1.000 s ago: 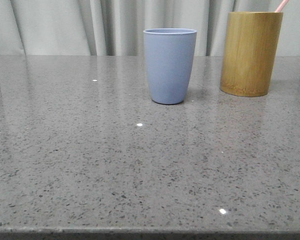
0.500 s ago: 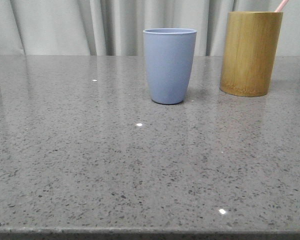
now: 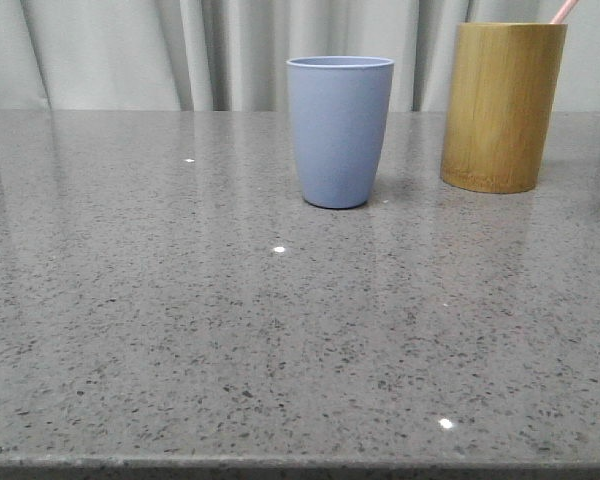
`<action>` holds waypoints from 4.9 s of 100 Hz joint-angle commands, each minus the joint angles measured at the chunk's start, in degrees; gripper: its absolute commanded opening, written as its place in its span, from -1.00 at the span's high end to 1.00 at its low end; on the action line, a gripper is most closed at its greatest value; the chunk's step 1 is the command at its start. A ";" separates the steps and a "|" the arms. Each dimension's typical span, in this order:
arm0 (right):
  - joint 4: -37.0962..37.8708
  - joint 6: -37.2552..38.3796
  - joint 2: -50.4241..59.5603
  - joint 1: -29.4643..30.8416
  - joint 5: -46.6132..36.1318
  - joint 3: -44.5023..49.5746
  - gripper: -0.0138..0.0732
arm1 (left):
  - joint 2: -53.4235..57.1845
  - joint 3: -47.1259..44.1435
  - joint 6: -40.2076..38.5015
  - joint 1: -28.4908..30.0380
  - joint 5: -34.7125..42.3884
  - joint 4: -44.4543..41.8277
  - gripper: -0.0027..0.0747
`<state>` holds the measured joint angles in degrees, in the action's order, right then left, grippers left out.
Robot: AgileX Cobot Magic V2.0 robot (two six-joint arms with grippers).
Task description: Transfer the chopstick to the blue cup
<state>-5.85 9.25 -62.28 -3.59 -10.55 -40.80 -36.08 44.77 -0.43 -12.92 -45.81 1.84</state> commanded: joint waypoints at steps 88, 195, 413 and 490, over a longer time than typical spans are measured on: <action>-0.12 5.91 -16.47 -2.27 -17.62 -10.24 -0.17 | 0.06 1.30 -0.52 0.13 4.72 0.00 -0.40; 3.48 9.75 -0.60 -2.80 -11.12 -21.56 0.82 | 0.06 1.30 -0.52 0.13 4.72 0.00 -0.40; 19.72 6.83 21.70 -14.76 48.53 -18.19 -0.51 | 0.06 1.30 -0.52 0.13 4.76 0.00 -0.40; 19.50 12.16 33.89 -14.76 52.66 -1.86 -0.21 | 0.06 1.30 -0.52 0.13 4.85 0.00 -0.25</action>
<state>12.44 21.23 -28.27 -18.78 45.53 -41.25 -36.08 44.73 -0.50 -12.92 -45.41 1.71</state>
